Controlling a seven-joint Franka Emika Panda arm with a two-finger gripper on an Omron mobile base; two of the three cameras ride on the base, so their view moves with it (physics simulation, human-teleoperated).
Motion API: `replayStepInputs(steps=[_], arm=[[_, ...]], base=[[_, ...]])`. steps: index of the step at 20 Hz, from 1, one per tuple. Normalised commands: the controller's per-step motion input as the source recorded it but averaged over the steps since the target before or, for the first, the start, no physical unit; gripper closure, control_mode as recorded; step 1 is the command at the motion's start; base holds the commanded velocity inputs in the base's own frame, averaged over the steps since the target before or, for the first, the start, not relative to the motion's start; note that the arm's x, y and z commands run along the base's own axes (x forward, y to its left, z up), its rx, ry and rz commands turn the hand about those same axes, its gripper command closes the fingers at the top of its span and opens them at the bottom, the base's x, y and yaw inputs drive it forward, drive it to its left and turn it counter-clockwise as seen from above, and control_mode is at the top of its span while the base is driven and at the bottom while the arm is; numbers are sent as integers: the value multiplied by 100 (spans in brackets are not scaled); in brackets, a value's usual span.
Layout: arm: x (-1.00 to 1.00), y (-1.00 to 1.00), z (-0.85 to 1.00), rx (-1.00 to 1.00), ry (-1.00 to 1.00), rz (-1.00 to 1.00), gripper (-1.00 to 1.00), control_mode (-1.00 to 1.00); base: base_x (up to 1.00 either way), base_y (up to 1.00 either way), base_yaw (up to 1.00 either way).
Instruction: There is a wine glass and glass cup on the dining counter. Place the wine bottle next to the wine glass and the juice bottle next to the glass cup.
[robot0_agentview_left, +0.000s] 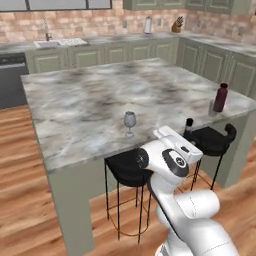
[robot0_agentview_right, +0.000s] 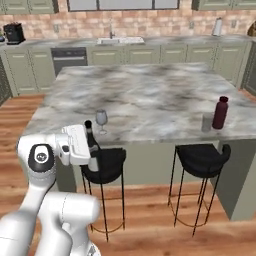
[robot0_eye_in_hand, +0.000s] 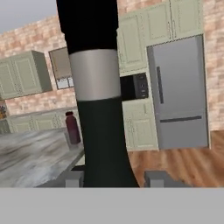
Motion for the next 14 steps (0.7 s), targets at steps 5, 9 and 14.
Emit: replayStepInputs(steps=[5, 9, 14], arm=[[0, 0, 0, 0, 0, 0, 100, 100], [0, 0, 0, 0, 0, 0, 100, 100], [0, 0, 0, 0, 0, 0, 100, 100]], base=[[25, -48, 34], [12, -55, 30], [7, -59, 27]])
